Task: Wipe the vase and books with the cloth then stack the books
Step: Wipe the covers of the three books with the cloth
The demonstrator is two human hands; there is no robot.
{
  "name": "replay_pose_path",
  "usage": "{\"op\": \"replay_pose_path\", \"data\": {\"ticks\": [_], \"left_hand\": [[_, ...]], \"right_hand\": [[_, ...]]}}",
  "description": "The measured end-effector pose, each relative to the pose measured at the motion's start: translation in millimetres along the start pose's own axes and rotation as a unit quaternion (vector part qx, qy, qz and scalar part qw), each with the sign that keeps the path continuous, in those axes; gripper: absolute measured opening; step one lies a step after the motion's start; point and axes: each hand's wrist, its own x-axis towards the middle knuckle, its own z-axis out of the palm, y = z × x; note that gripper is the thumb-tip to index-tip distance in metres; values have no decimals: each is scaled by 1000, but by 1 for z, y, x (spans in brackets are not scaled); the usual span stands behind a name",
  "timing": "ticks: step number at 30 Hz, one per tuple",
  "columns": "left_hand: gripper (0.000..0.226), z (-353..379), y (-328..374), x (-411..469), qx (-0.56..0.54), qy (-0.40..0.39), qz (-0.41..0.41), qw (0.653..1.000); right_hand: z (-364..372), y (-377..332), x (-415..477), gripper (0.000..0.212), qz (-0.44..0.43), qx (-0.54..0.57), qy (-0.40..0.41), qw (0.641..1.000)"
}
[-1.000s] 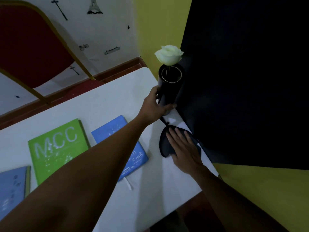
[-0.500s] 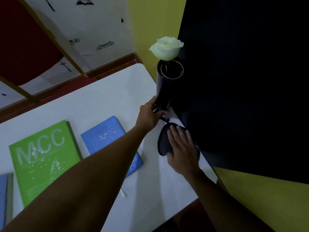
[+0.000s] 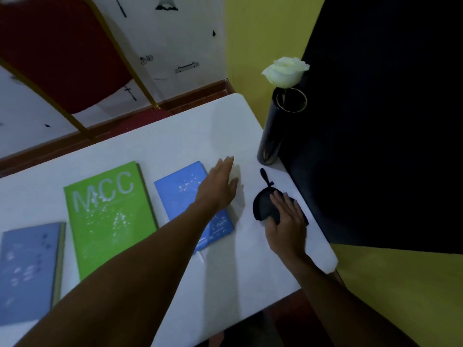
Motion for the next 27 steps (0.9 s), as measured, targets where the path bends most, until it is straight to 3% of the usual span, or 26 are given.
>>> {"op": "replay_pose_path", "data": {"ticks": [6,10,16,19,23,27], "left_hand": [[61,-16,-73,-81,94,55,-27,994],[66,-17,-117,-125,148,91,-33,984],[105,-8,-145,-150,202,56,3,978],[123,-5,-150,-152,242,3,-6,970],[126,-2,-152,-149,261,-12,-16,965],[126,3,-153,-147,251,-9,-24,968]], "right_hand": [[-1,-70,-9,57,132,189,5,973],[10,-121,18,26,173,225,-6,959],[54,-169,48,18,150,204,-91,963],[91,-172,47,43,103,163,-177,965],[126,-163,40,65,-35,6,-205,978],[138,-161,40,87,-136,-98,-253,953]]}}
